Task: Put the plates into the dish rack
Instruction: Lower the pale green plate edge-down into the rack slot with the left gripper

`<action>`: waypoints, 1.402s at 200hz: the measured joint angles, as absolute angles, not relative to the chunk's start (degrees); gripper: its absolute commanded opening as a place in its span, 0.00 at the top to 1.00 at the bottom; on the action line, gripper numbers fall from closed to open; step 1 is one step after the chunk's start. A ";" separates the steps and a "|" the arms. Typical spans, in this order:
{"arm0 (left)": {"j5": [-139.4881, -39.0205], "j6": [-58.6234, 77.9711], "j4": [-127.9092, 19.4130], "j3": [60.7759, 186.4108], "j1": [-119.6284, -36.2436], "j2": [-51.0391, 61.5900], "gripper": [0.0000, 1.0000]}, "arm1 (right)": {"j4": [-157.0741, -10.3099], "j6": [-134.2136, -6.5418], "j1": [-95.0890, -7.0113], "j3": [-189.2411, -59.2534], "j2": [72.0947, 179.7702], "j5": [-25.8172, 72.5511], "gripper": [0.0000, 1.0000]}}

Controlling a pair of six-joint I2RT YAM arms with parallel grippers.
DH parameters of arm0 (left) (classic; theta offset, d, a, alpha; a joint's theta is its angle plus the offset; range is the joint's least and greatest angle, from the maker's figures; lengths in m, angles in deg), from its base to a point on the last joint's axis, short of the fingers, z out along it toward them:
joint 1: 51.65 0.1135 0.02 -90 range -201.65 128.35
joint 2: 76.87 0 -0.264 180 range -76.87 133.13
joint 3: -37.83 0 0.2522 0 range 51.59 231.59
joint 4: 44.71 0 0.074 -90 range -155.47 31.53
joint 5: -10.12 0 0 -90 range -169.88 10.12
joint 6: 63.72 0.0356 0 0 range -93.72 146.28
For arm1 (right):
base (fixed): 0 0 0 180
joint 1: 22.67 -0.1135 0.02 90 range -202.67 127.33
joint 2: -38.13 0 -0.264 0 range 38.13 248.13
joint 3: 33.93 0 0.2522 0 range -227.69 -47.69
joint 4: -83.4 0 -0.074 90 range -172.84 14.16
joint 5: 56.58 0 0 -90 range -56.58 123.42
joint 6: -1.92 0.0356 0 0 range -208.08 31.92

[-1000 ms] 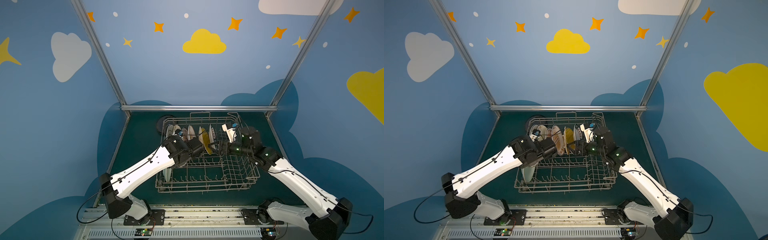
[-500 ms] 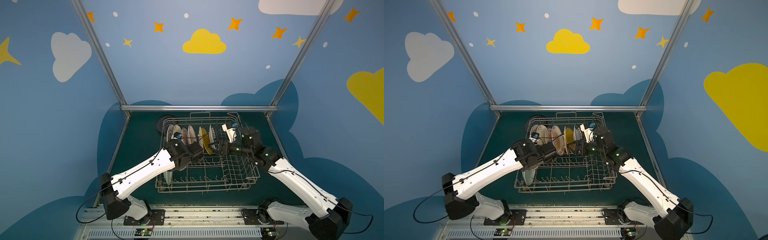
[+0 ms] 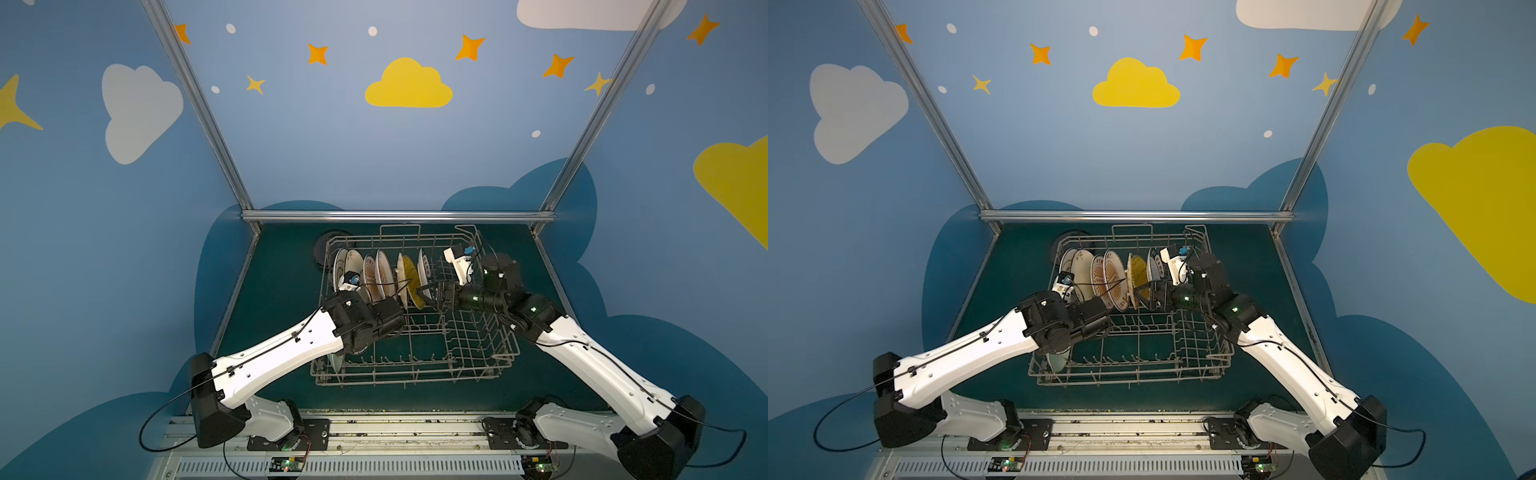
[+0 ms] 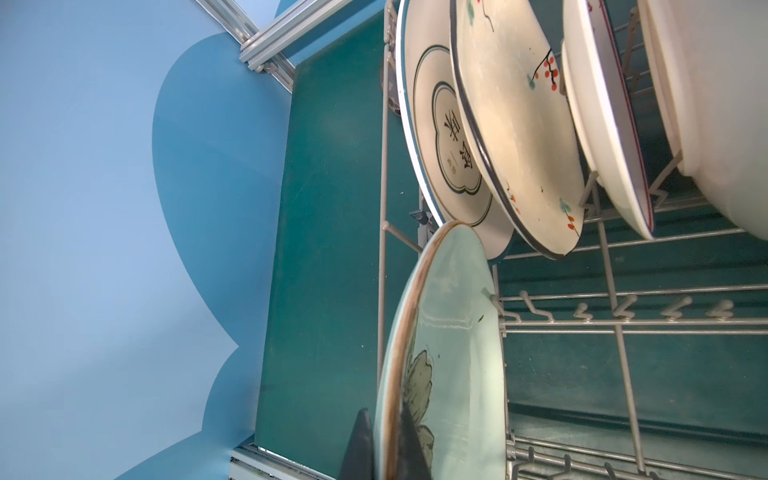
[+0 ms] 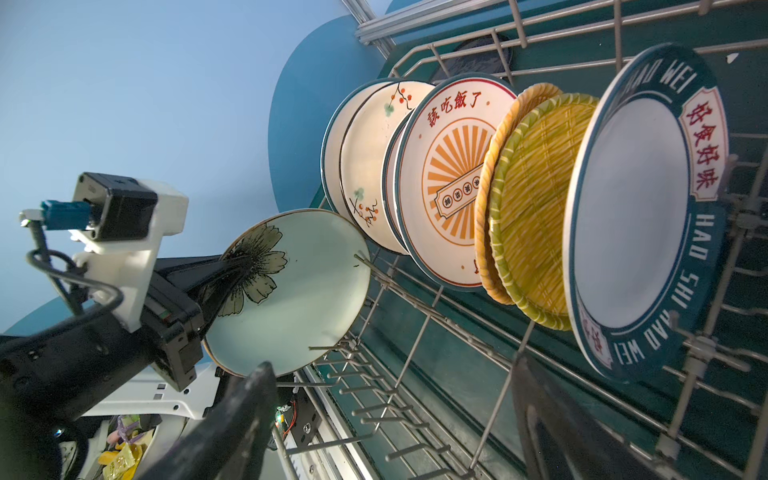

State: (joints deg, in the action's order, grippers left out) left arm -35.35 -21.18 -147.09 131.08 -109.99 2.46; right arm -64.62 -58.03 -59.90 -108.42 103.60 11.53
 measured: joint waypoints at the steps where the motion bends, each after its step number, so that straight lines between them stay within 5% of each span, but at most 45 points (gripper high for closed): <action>1: -35.35 -21.18 -147.07 131.03 -109.99 2.44 0.96 | -64.62 -58.03 -59.90 -108.42 103.60 11.53 0.14; 78: -34.13 -23.08 -145.23 127.60 -111.37 0.91 0.91 | -64.62 -57.18 -60.45 -108.45 103.60 11.73 0.14; 105: -36.97 -23.72 -144.73 126.57 -112.07 0.93 0.82 | -64.62 -56.96 -60.69 -108.45 103.60 11.77 0.14; 200: -44.49 -26.52 -145.84 123.99 -113.91 1.02 0.82 | -64.62 -56.79 -61.19 -108.45 103.60 11.97 0.14; 243: -44.35 -28.81 -145.82 124.17 -113.82 0.01 0.96 | -64.60 -56.79 -61.52 -108.45 103.60 12.21 0.14; 280: -44.70 -29.62 -144.92 124.17 -113.95 -1.36 0.96 | -64.60 -56.79 -61.56 -108.45 103.60 12.54 0.14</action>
State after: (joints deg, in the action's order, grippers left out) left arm -44.70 -29.62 -144.92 124.17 -113.95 -1.36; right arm -64.60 -56.79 -61.56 -108.45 103.60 12.54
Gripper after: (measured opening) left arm 0.110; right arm 0.863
